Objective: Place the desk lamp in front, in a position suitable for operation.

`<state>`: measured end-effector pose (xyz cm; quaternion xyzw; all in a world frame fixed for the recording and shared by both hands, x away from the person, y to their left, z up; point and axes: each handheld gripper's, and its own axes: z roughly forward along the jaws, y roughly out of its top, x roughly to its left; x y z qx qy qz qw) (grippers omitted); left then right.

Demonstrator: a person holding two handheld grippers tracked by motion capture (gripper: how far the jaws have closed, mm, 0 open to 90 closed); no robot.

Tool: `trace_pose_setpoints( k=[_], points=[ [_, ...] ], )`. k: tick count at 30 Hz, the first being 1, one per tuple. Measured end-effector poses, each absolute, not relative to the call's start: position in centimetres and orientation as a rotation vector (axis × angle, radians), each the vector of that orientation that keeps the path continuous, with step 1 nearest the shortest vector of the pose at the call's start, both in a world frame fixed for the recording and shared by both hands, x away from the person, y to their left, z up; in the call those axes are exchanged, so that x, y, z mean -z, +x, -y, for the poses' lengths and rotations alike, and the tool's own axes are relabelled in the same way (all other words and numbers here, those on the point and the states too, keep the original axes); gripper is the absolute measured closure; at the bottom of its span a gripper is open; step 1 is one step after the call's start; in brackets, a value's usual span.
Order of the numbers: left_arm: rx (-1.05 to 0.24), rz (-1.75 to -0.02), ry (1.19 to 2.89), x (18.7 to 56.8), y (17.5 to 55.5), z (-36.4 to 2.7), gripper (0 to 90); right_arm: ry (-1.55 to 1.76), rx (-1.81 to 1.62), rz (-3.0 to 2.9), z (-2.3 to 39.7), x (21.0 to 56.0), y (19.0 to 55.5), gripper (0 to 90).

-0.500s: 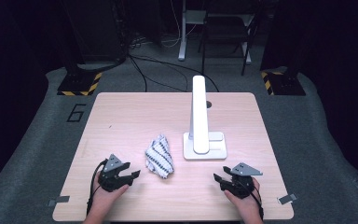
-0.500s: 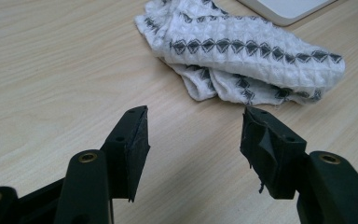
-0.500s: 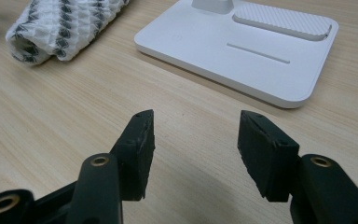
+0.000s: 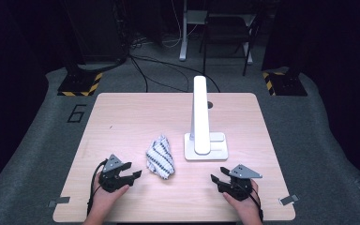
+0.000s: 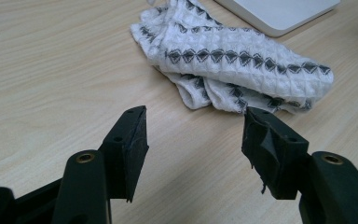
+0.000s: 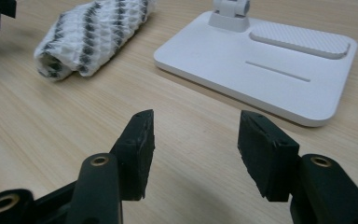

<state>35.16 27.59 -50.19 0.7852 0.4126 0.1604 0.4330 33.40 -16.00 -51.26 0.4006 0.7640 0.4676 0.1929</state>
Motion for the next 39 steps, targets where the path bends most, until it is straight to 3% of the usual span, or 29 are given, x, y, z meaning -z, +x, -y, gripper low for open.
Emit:
trace_pose_setpoints(
  k=[17, 28, 39],
  points=[
    [-0.422, -1.059, 1.912, 49.9, 34.5, -27.9, 39.2, 0.929, -1.283, -2.319, 9.1, 50.4, 34.1, 54.1],
    [-0.415, -1.062, 1.917, 50.0, 34.6, -28.1, 40.1, 0.879, -1.306, -2.358, 3.9, 50.0, 35.6, 44.0],
    [-0.416, -1.062, 1.914, 50.1, 34.7, -28.1, 39.9, 0.853, -1.323, -2.397, 1.2, 50.4, 36.7, 39.1]
  ],
)
